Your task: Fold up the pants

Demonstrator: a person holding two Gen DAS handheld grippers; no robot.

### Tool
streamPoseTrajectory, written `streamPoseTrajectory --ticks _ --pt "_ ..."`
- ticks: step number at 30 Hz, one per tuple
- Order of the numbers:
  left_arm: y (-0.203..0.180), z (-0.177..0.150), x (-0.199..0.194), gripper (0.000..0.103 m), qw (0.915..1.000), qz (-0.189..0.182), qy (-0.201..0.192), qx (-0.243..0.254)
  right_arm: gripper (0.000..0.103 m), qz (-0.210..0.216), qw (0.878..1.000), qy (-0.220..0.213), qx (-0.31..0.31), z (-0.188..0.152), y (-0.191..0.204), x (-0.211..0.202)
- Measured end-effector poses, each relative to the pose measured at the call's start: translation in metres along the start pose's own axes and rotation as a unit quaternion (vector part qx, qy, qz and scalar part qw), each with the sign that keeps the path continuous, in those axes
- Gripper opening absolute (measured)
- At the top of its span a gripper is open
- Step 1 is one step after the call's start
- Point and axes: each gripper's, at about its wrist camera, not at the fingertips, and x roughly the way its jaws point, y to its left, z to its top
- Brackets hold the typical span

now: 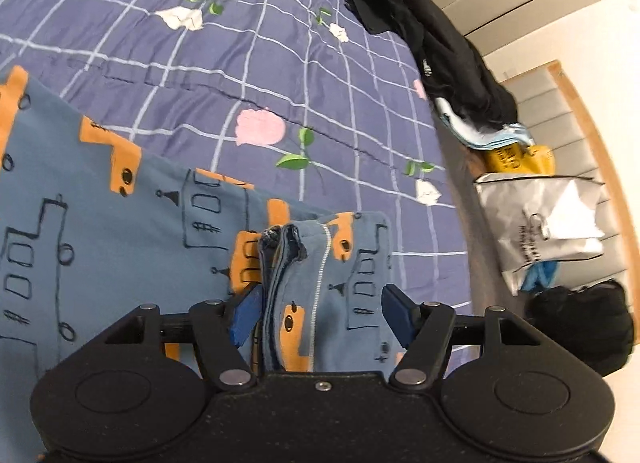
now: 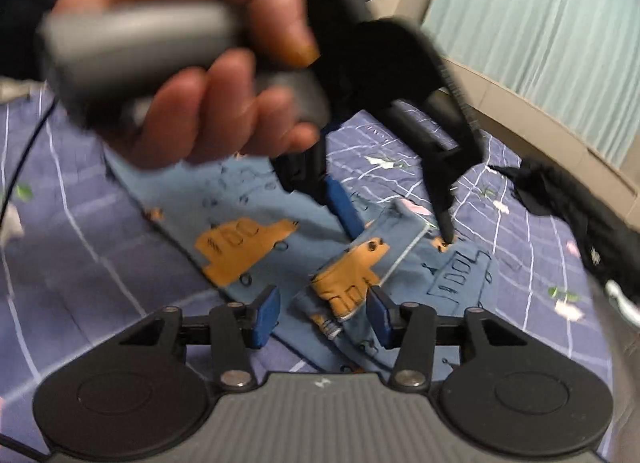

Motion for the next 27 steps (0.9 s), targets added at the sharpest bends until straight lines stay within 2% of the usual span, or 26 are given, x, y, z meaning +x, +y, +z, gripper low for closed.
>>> streamPoseTrajectory --ticks 3,6,9,10,11,15,19,27 --pt "0.0 0.0 -0.002 0.067 0.9998 -0.019 0.001 -0.008 0.051 -0.011 0.999 0.014 -0.039 -0.001 0.011 0.007" --pt "-0.002 0.0 -0.003 0.067 0.9996 -0.026 0.0 -0.007 0.045 -0.02 0.999 0.011 -0.043 0.0 0.013 0.008" --pt "-0.002 -0.001 -0.005 0.067 0.9997 -0.022 0.001 0.001 0.033 -0.027 0.999 0.009 -0.043 0.001 0.013 0.01" --pt "-0.003 -0.001 -0.006 0.067 0.9998 -0.017 0.0 0.006 0.022 -0.026 0.999 0.008 -0.042 0.001 0.012 0.011" --pt "-0.002 -0.001 -0.008 0.067 0.9999 -0.011 -0.002 0.011 0.016 -0.027 0.999 0.003 -0.036 0.002 0.01 0.008" --pt "-0.001 -0.002 -0.016 0.076 0.9994 0.011 -0.007 0.032 0.014 -0.028 0.999 -0.025 0.035 0.003 -0.008 -0.005" --pt "0.001 -0.002 -0.021 0.078 0.9993 0.019 -0.013 0.029 0.013 -0.037 0.991 -0.05 0.117 -0.001 -0.03 -0.022" --pt "-0.009 -0.007 0.008 0.078 0.9998 -0.005 0.016 0.012 0.013 -0.035 0.982 -0.068 0.174 -0.011 -0.048 -0.038"
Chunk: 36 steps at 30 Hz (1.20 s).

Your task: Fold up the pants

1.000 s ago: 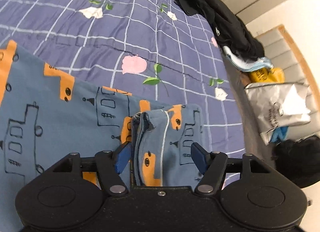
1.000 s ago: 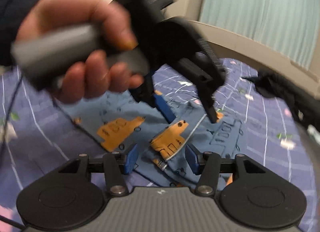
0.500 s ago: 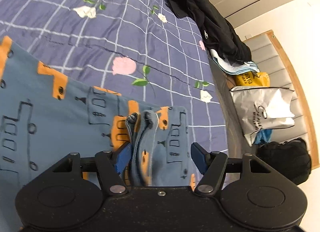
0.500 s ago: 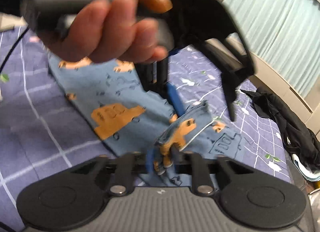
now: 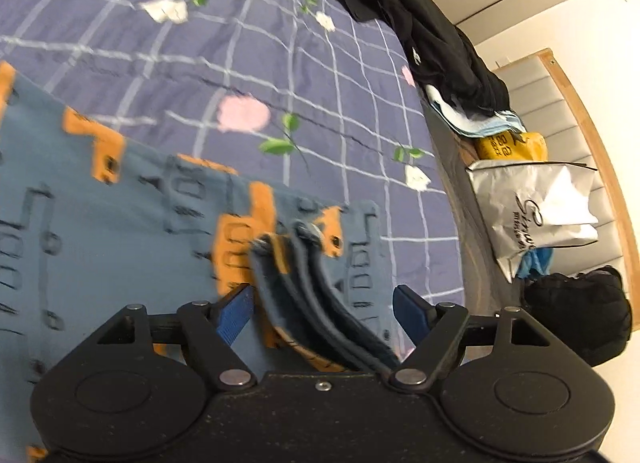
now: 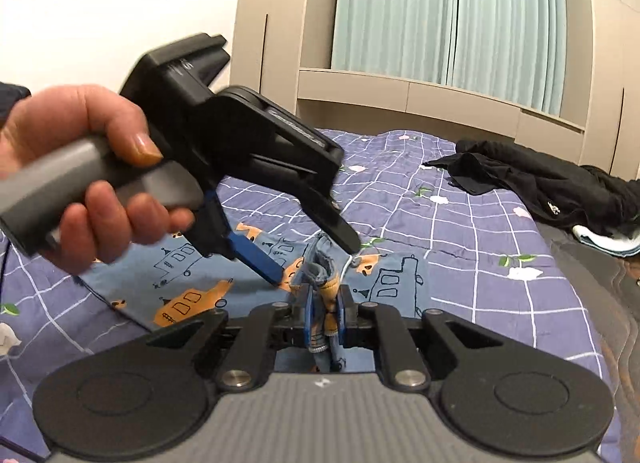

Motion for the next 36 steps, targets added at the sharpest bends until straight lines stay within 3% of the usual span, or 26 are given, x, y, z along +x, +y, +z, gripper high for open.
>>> streamPoseTrajectory --ticks 5,10,12,15,25,36 --pt "-0.005 -0.003 0.012 0.075 0.9999 -0.007 0.001 -0.01 0.013 -0.001 1.0 0.002 -0.001 -0.001 -0.004 -0.004" --pt "-0.009 -0.002 0.015 0.046 0.9998 0.015 0.001 0.015 0.013 0.01 1.0 0.016 -0.011 -0.004 0.001 0.003" --pt "-0.007 0.0 0.014 0.029 0.9995 0.024 0.001 0.022 0.013 0.014 1.0 0.019 -0.015 -0.004 0.005 0.006" --pt "0.0 0.002 0.009 0.016 0.9997 0.018 -0.007 0.015 0.013 0.021 0.999 0.022 -0.02 -0.002 0.01 0.008" --pt "0.02 0.015 -0.031 0.015 0.9989 0.003 -0.046 0.006 0.013 0.044 0.998 0.018 -0.038 0.02 0.035 0.023" --pt "0.085 0.014 -0.097 0.015 0.9952 0.041 -0.084 -0.028 0.013 0.117 0.991 0.021 -0.065 0.035 0.103 0.057"
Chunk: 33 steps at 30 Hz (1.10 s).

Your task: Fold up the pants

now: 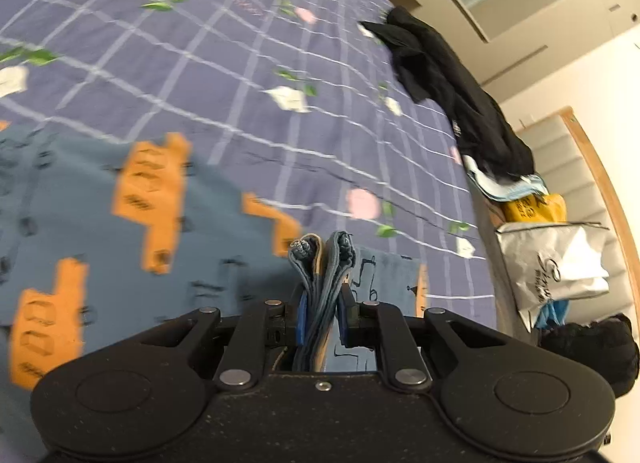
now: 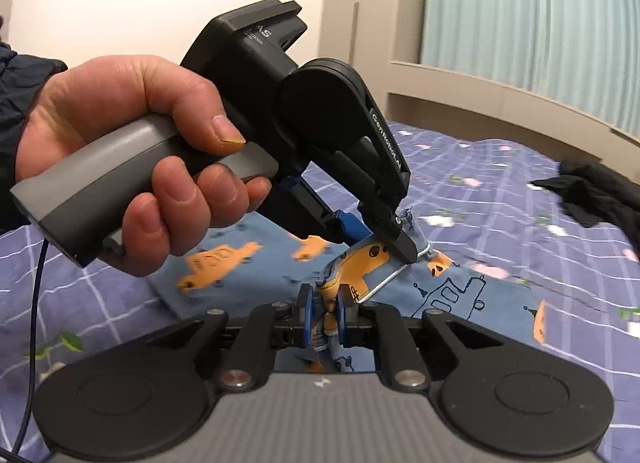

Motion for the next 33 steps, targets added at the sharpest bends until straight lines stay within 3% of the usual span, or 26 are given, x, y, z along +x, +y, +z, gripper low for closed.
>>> streamPoseTrajectory --ticks 6,10,11,14,16,18,21,27,30,33 --pt "0.027 -0.009 0.002 0.017 0.9993 0.036 0.009 -0.005 0.015 0.028 0.999 0.022 -0.011 -0.005 0.02 0.021" --pt "0.027 -0.014 0.002 0.026 0.998 0.06 0.004 0.022 0.026 0.047 0.998 0.046 0.007 -0.015 0.015 0.026" --pt "0.028 -0.015 -0.002 0.03 0.9979 0.06 -0.001 0.025 0.034 0.046 0.998 0.04 0.01 -0.013 0.011 0.02" --pt "0.02 -0.017 -0.019 0.041 0.9973 0.058 -0.023 0.04 0.053 0.032 0.999 0.015 0.031 -0.009 -0.012 -0.002" --pt "0.012 -0.021 -0.025 0.049 0.9965 0.057 -0.027 0.055 0.061 -0.008 0.999 -0.004 0.034 -0.006 -0.037 -0.014" --pt "0.002 -0.027 -0.023 0.051 0.9943 0.069 -0.02 0.078 0.062 -0.075 0.996 -0.005 0.036 -0.007 -0.069 -0.012" --pt "-0.004 -0.035 -0.014 0.054 0.9906 0.093 -0.005 0.1 0.062 -0.119 0.992 0.021 0.04 -0.009 -0.106 0.013" --pt "0.004 -0.05 -0.002 0.059 0.9867 0.122 0.018 0.106 0.065 -0.126 0.989 0.075 -0.003 -0.018 -0.123 0.054" --pt "0.005 -0.054 -0.007 0.059 0.9865 0.123 0.016 0.108 0.067 -0.151 0.986 0.068 0.004 -0.021 -0.122 0.045" --pt "0.003 -0.057 -0.008 0.06 0.9845 0.129 0.018 0.117 0.067 -0.143 0.988 0.052 0.005 -0.02 -0.112 0.027"
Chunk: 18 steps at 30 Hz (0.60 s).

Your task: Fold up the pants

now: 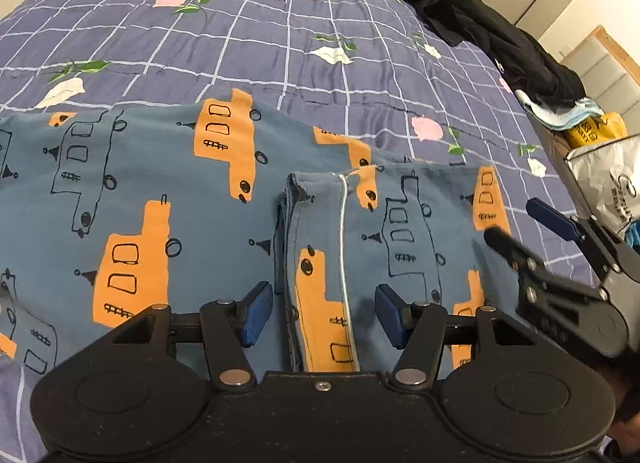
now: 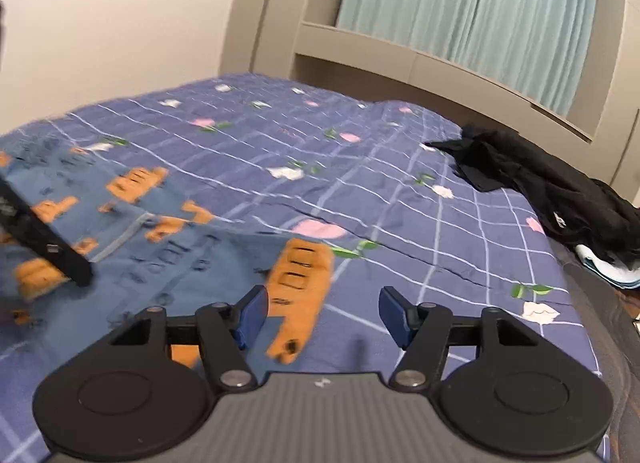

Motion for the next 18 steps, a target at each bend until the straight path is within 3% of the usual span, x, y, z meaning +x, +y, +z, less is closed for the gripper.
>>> streamPoseTrajectory --ticks 2,6,10,14,18 --pt "0.0 -0.003 0.0 0.06 1.0 0.006 0.0 0.004 0.07 0.019 1.0 0.005 -0.011 -0.004 0.008 -0.006" --pt "0.007 -0.007 -0.012 0.062 0.9999 0.009 -0.012 -0.006 0.07 0.013 1.0 0.02 -0.012 -0.013 0.01 -0.015" --pt "0.04 -0.024 -0.046 0.07 0.9972 0.023 -0.052 -0.049 0.073 0.016 1.0 0.0 -0.005 -0.004 0.005 -0.037" --pt "0.094 -0.053 -0.082 0.074 0.9871 0.044 -0.09 -0.125 0.082 0.064 0.997 -0.02 -0.029 0.019 0.013 -0.052" --pt "0.148 -0.068 -0.106 0.074 0.9747 0.065 -0.113 -0.181 0.082 0.089 0.992 -0.038 -0.076 0.048 0.043 -0.057"
